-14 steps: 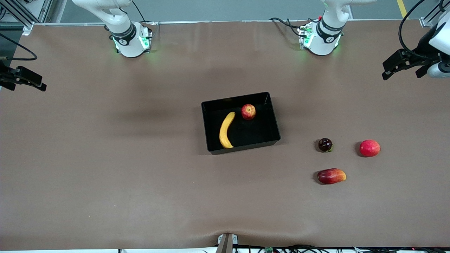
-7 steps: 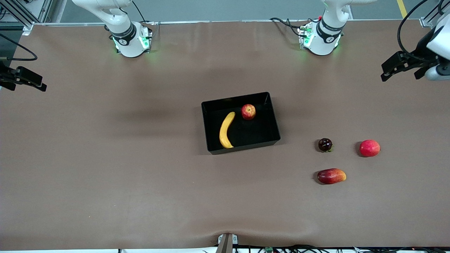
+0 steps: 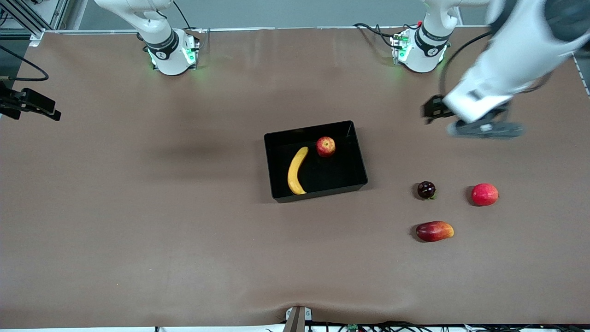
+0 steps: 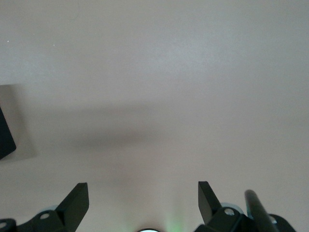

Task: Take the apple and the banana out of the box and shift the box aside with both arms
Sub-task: 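Reach the left gripper over the black box toward the small apple, then lower the left gripper into the box and grasp the small apple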

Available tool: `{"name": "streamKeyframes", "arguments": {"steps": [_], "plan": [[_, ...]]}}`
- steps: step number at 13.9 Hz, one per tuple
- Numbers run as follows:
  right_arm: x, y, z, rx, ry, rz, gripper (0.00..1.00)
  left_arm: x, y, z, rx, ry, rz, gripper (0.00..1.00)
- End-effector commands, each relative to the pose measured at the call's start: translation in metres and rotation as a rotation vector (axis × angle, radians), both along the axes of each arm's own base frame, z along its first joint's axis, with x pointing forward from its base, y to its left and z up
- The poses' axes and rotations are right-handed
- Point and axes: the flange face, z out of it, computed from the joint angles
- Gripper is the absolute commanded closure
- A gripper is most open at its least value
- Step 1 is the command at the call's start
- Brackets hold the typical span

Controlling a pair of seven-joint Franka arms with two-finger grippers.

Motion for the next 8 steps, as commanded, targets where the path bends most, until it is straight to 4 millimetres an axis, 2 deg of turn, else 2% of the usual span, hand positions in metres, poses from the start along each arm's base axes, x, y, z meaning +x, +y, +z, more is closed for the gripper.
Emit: {"name": "streamKeyframes", "arguments": {"steps": [1,3,5,6,8], "plan": [[0.002,-0.004,0.0,-0.002,-0.001,-0.001,0.0,0.002,-0.046,-0.042,-0.019,-0.008,0.083,0.0],[0.001,-0.003,0.0,-0.002,0.003,0.001,0.0,-0.007,-0.084,-0.075,-0.034,-0.021,0.119,0.0],[0.001,-0.004,0.0,-0.002,0.003,-0.001,0.0,-0.019,-0.117,-0.116,-0.041,-0.008,0.148,0.0],[0.001,-0.004,0.0,-0.002,0.003,-0.001,0.0,-0.029,-0.14,-0.135,-0.04,0.001,0.185,0.0],[0.001,-0.004,0.001,-0.003,0.003,-0.001,0.0,-0.036,-0.167,-0.171,-0.025,0.009,0.262,0.0]]}}
